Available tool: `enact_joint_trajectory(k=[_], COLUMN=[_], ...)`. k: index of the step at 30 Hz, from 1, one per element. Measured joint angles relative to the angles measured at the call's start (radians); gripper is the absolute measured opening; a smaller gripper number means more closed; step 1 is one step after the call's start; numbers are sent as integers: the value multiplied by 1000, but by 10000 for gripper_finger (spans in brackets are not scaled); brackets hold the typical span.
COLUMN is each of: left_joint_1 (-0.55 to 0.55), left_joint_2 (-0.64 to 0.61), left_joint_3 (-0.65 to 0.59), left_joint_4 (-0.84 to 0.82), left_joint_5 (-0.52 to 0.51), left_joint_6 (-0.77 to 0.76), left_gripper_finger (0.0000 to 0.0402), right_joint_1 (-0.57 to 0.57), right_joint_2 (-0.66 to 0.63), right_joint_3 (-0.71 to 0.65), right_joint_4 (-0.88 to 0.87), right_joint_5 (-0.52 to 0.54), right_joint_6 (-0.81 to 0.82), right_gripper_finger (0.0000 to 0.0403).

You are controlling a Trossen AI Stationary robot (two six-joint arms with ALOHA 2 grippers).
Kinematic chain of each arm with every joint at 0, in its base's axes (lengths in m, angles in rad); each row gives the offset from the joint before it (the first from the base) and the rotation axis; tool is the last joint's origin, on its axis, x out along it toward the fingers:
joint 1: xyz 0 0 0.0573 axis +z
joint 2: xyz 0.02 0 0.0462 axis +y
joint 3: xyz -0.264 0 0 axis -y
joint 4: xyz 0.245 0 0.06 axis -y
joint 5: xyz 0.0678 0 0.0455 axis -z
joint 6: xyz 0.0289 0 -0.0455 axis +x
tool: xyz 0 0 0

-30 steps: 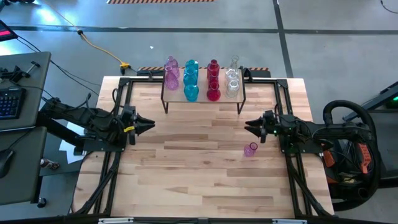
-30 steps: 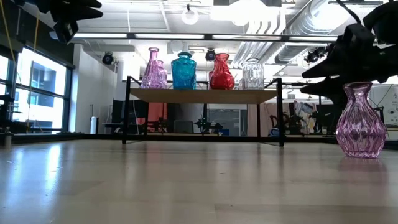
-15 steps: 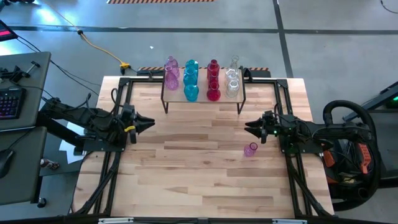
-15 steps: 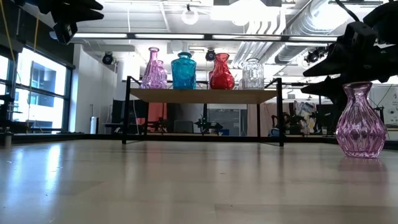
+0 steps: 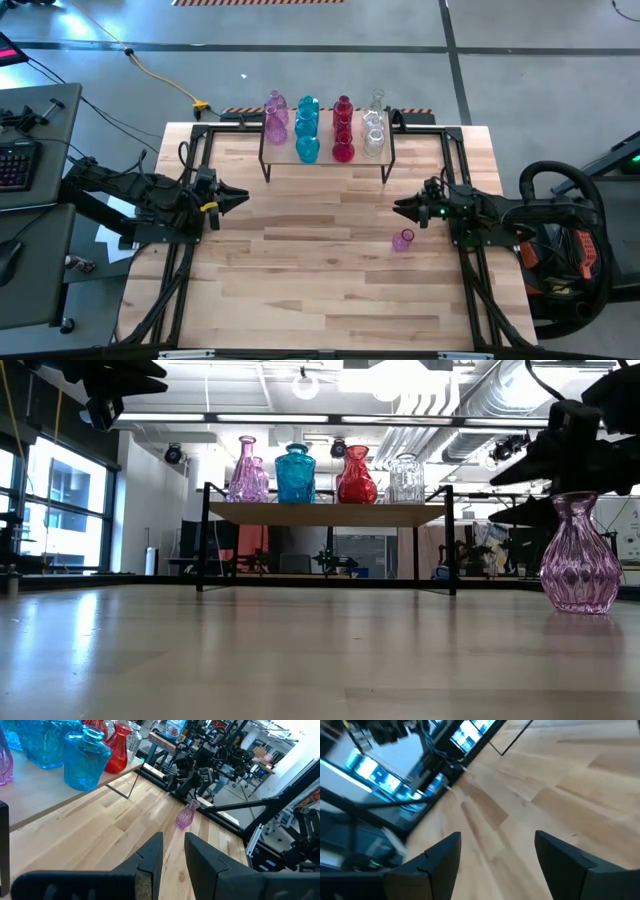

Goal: Sort vases onto shelf
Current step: Put the violet vase on the shelf aligned with the other violet vases

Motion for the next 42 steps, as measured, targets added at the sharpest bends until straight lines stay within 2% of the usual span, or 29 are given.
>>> enact_joint_trajectory(k=[5,8,11,15,20,25,29,34,42], left_joint_1=[0,0,0,0,0,0,0,0,0], left_joint_2=[0,0,0,0,0,0,0,0,0], left_joint_3=[0,0,0,0,0,0,0,0,0], left_joint_4=[0,0,0,0,0,0,0,0,1], left_joint_5=[-7,-8,-10,-11,-10,-10,-10,-10,-25], left_joint_6=[0,0,0,-1,-1,0,-1,0,28], left_gripper_finger=[71,71,71,71,71,71,71,71,71], right_joint_1=[0,0,0,0,0,0,0,0,0], right_joint_2=[0,-1,0,3,46,131,220,334,480], right_joint_3=[0,9,73,218,443,623,702,722,722], right_joint_4=[83,160,137,-29,-398,-761,-977,-1031,-1024], right_joint_5=[-92,-131,-131,-119,-71,-34,-60,-200,-271], right_joint_6=[111,117,78,-44,-124,-5,166,292,429], right_gripper_finger=[236,236,236,236,236,236,236,236,236])
